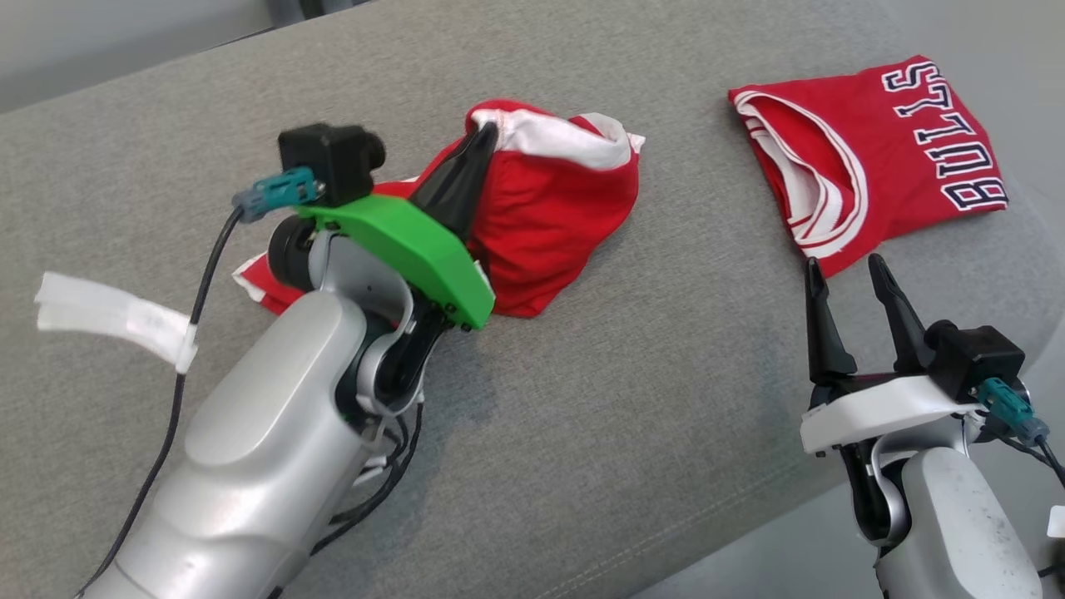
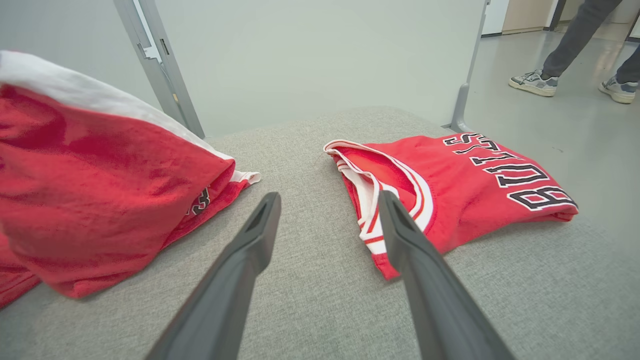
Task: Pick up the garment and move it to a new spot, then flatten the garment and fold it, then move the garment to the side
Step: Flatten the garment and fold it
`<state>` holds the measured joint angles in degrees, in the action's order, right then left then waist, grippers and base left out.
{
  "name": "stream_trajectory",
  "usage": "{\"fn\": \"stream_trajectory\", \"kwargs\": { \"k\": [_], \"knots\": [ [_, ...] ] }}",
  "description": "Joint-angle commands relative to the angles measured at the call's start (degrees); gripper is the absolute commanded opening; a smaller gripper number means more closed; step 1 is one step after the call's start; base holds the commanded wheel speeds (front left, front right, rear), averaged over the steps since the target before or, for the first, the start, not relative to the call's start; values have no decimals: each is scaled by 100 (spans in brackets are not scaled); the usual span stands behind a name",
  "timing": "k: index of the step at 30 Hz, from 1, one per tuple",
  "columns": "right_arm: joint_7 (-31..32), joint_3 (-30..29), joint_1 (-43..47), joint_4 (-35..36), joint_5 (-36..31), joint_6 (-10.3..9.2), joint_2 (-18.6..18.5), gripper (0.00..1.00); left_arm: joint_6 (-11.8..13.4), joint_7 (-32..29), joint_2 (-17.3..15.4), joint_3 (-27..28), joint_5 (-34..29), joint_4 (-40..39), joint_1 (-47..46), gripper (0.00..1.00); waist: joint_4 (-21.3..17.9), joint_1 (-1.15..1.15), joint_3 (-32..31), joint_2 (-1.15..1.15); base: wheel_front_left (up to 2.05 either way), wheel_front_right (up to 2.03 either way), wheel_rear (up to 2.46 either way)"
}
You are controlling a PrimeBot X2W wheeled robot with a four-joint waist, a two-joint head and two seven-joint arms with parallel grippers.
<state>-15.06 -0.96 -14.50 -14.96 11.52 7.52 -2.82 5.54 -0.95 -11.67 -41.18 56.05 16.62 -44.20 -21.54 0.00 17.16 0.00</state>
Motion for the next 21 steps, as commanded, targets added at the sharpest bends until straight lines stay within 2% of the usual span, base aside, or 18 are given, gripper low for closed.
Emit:
{"fn": "stream_trajectory", "kwargs": {
  "k": [1,7,12,21],
  "knots": [
    [-15,-35,-30,11,-81,-6,-11,100,-46,64,-91,15,0,-64,189,0,299,0,77,0,0,0,0],
    [-15,-276,111,-26,-398,-6,-15,100,-163,401,-597,26,59,-371,1164,0,819,0,-16,0,0,0,0],
    [-15,-454,207,-64,-673,-6,-16,100,-164,798,-826,41,23,-632,1842,0,1259,0,-165,0,0,0,0],
    [-15,-489,395,-202,-942,-6,-17,100,-205,1391,-722,8,-91,-703,2554,0,1737,0,-494,0,0,0,0]
  ]
}}
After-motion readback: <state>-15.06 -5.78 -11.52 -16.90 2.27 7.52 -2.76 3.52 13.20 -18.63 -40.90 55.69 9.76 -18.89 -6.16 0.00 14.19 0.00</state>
